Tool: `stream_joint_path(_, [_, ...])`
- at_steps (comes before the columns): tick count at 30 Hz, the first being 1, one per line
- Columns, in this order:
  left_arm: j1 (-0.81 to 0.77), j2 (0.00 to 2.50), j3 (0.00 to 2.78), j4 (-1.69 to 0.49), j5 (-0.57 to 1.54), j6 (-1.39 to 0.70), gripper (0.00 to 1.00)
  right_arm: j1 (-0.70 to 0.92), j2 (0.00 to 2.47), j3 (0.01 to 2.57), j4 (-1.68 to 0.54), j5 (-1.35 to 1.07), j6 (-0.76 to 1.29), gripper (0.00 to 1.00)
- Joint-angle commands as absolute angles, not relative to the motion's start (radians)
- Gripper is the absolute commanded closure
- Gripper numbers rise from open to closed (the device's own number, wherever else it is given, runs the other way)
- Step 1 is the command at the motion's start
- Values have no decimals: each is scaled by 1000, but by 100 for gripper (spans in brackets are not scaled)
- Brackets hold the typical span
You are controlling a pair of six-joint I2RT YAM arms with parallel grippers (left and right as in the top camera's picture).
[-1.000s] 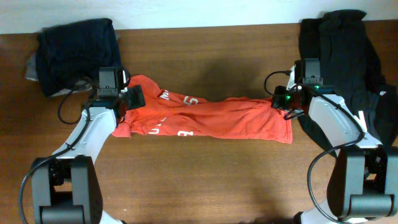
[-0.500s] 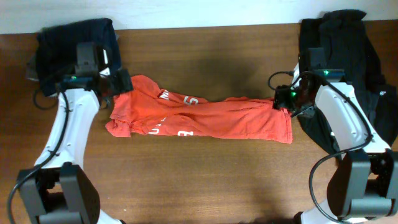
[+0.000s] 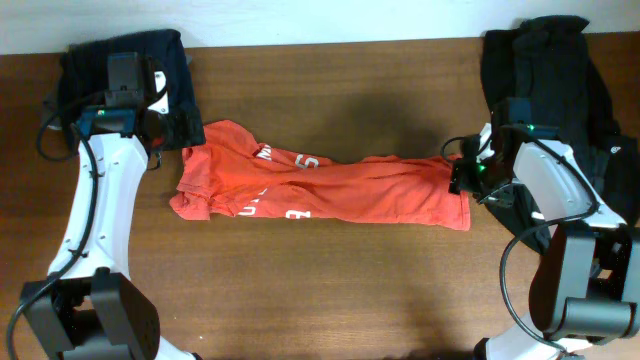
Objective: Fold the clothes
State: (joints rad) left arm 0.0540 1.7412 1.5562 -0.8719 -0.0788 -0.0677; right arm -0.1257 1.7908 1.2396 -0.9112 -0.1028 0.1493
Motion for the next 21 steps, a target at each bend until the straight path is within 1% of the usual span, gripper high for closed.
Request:
stream_joint_path(1, [55,1733,1574,-873,-68,-47,1,-126,1792,1205,-883,-109,127,29])
stream_joint_path(6, [55,1733,1574,-875,-68,-47,1,-126,1794,1132,-789,-121,127,29])
stream_joint_path(9, [55,1734,1573,-875,-68,-47,1,-126,1794,1096,-730,-124,127,33])
stream_joint_path(14, [55,1737,1573,-869,-68,-47,1,-126,1801,1053,-641,-137,130,33])
stream_joint_path(15, [55,1739,1572,-869,-68,-47,1,-126,1807,1047,-620,-152,132,34])
stream_joint_path(18, [55,1739,1571,-869,-68,-47,1,-126,1830,1045,-598,-176,139,42])
stream_joint_path(21, [55,1740,1571,-869,-68,-47,1,-125,1857,1045,-586,-181,159,44])
